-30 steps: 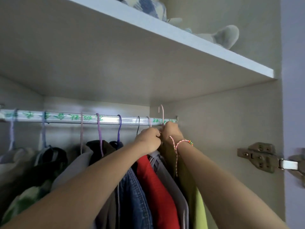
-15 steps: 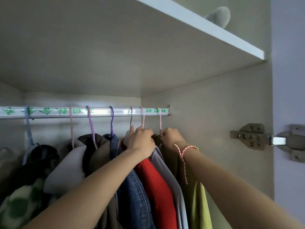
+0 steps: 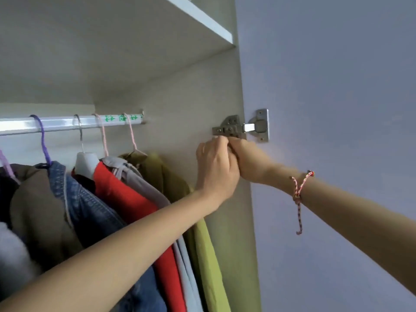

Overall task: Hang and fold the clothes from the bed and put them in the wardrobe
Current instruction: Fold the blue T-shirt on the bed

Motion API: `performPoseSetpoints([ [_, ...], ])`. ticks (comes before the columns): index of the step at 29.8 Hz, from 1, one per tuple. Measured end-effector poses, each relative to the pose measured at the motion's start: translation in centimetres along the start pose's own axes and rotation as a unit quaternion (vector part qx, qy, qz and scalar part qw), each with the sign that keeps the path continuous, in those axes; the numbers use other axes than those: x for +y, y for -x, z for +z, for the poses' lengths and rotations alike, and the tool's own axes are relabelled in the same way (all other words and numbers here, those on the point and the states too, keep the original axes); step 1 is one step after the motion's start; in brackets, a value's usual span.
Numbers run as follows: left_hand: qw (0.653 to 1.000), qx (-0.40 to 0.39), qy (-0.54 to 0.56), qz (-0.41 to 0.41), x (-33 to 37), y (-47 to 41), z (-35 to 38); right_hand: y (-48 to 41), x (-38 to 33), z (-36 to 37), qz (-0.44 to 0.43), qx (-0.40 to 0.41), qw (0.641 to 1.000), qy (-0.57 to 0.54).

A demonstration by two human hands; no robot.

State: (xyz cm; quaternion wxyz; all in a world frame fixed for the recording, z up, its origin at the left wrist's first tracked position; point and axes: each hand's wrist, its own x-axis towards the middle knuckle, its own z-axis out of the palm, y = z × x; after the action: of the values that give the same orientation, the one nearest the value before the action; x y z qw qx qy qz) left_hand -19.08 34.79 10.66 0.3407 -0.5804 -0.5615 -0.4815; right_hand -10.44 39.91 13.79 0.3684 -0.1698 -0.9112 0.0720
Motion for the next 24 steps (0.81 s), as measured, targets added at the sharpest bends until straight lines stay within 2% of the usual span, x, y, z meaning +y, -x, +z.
performPoseSetpoints([
  [2, 0.997, 0.049, 0.045, 0.030, 3.5, 0.7, 1.2, 3.1, 0.9, -2.2, 0.004, 0.023, 1.000, -0.001],
  [5, 0.981, 0.046, 0.177, 0.061, 9.6, 2.2, 3.0, 8.9, 1.7, -7.0, 0.046, 0.050, 0.997, 0.042],
  [6, 0.967, 0.029, 0.244, 0.074, 14.7, 3.9, 4.5, 13.8, 2.7, -10.3, 0.072, 0.067, 0.992, 0.081],
  [7, 0.964, 0.022, 0.250, 0.087, 15.2, 4.0, 4.1, 14.2, 2.6, -11.0, 0.051, 0.066, 0.993, 0.083],
  [9, 0.942, 0.007, 0.297, 0.157, 20.1, 5.0, 5.6, 19.7, 3.1, -15.0, 0.077, 0.066, 0.986, 0.130],
  [11, 0.929, -0.017, 0.294, 0.223, 25.2, 6.4, 7.3, 25.5, 4.2, -18.8, 0.106, 0.065, 0.976, 0.180],
  [12, 0.922, -0.037, 0.295, 0.247, 28.6, 7.3, 8.6, 29.6, 4.8, -21.2, 0.147, 0.063, 0.964, 0.211],
  [15, 0.891, -0.077, 0.301, 0.330, 39.9, 12.1, 11.5, 43.3, 5.9, -27.9, 0.272, 0.052, 0.912, 0.302],
  [16, 0.894, -0.107, 0.257, 0.351, 40.1, 12.7, 12.2, 45.1, 6.7, -27.9, 0.316, 0.045, 0.902, 0.291],
  [18, 0.879, -0.149, 0.251, 0.376, 47.7, 16.8, 13.7, 54.6, 5.7, -31.8, 0.435, 0.037, 0.848, 0.301],
  [19, 0.872, -0.187, 0.244, 0.381, 50.5, 19.0, 14.2, 59.3, 5.5, -32.9, 0.475, 0.032, 0.826, 0.300],
  [20, 0.868, -0.241, 0.210, 0.380, 50.2, 19.4, 14.5, 60.8, 6.0, -32.8, 0.508, 0.019, 0.811, 0.289],
  [22, 0.830, -0.344, 0.227, 0.375, 57.6, 24.6, 15.2, 71.1, 3.4, -35.6, 0.607, 0.018, 0.741, 0.287],
  [23, 0.830, -0.386, 0.188, 0.355, 57.0, 25.2, 15.8, 72.7, 3.8, -35.3, 0.620, 0.017, 0.735, 0.276],
  [24, 0.819, -0.418, 0.172, 0.352, 59.3, 27.1, 16.3, 76.4, 2.6, -36.0, 0.658, 0.025, 0.704, 0.266],
])
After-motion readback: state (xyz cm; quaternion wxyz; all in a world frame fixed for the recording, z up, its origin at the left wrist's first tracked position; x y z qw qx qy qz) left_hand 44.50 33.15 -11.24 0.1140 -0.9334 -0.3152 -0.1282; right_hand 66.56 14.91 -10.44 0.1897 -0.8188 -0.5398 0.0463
